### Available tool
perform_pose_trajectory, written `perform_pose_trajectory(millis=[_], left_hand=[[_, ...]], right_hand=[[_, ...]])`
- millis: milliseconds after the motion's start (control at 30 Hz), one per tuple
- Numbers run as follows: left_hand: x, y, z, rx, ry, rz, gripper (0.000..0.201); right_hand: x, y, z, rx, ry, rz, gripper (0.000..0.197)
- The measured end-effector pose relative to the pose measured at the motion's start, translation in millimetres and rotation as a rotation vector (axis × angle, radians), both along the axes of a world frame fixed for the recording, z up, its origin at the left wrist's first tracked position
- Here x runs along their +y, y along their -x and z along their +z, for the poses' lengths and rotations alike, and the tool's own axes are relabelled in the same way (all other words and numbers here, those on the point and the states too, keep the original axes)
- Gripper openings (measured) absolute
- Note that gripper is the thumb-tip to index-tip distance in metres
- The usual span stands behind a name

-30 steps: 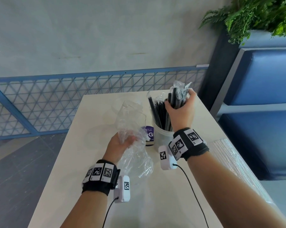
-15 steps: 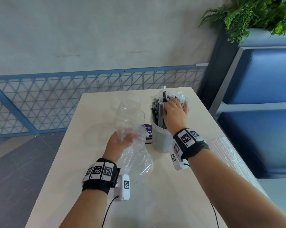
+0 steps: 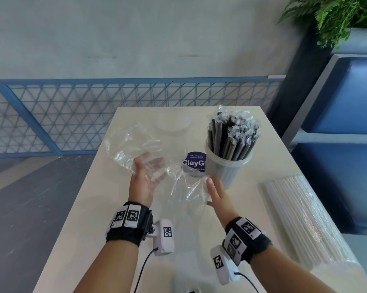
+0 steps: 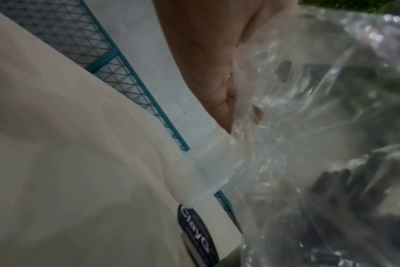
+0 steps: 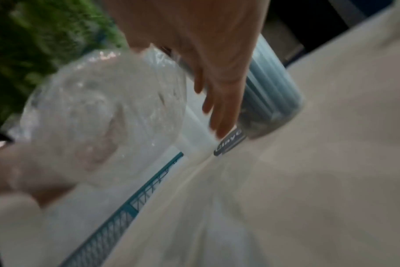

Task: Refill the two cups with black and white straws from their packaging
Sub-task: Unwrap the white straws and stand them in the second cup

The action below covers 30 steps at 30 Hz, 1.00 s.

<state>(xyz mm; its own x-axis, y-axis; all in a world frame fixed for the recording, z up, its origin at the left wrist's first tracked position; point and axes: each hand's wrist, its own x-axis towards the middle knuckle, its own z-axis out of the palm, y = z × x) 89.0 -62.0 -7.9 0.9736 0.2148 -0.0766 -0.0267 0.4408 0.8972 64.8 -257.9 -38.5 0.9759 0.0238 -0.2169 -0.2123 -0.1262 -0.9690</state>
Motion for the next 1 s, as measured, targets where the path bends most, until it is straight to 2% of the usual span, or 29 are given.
perform_pose_trajectory(millis=[67,133,200,267,333,400,433,500,567,600,667,733,800,833,900,967,1000], left_hand=[[2.5,3.8,-7.9,0.043,-0.001,0.01,0.061],[5.5,8.7,-15.3,0.12,-0.057,0.088,0.08],[13.0,15.5,-20.2,0.166,-0.296,0.32,0.093],[26.8,22.7,-22.4,0.078,-0.652,0.555,0.097],[42.1,26.4,-22.2,-0.024,-0.982,0.619,0.078],[55.1,25.8,-20.9,0.075,-1.227,0.512,0.046],[61.1,24.6,-20.2,0.174,-1.264,0.426,0.035],[72.6,21.1,-23.5,0.378,-1.178,0.239,0.04],[81.9,20.2,-31.1,0.419,-1.055,0.109,0.054],[85.5,19.9,-35.6,0.394,-1.038,0.099,0.053],[95.1,21.3,-39.9,0.354,-1.077,0.173,0.045],[110.3,22.1,-40.5,0.383,-1.135,0.339,0.044],[124.7,23.5,-46.1,0.431,-1.142,0.425,0.044],[128.9,25.1,-48.9,0.443,-1.145,0.433,0.044],[132.5,27.7,-55.1,0.424,-1.154,0.437,0.041],[134.4,30.4,-56.5,0.381,-1.155,0.439,0.032],[136.5,31.6,-56.4,0.361,-1.163,0.438,0.027]], right_hand=[[7.3,-0.2,0.3,0.117,-0.186,0.046,0.034],[13.6,-1.9,3.3,0.093,-0.193,0.057,0.017],[16.0,-6.4,5.8,0.039,-0.126,0.061,0.01],[15.2,-11.0,7.2,0.026,-0.059,0.093,0.009],[13.8,-14.6,8.0,0.054,-0.02,0.147,0.008],[14.7,-17.6,8.2,0.084,-0.015,0.199,0.009],[16.2,-19.5,8.0,0.094,-0.021,0.219,0.01],[21.7,-22.9,7.9,0.095,-0.026,0.255,0.012],[29.3,-25.5,8.7,0.091,-0.023,0.288,0.013],[32.9,-27.0,8.9,0.092,-0.014,0.297,0.013],[36.4,-31.6,7.2,0.1,0.006,0.28,0.012],[36.5,-39.6,2.8,0.087,0.049,0.202,0.011],[38.3,-47.0,-1.3,0.029,0.238,0.144,0.011],[41.2,-49.6,-2.4,-0.017,0.385,0.133,0.016],[50.6,-48.9,-1.4,-0.177,0.638,0.081,0.041],[66.1,-39.0,9.4,-0.42,0.79,0.058,0.062],[76.2,-32.7,12.2,-0.536,0.861,0.107,0.065]])
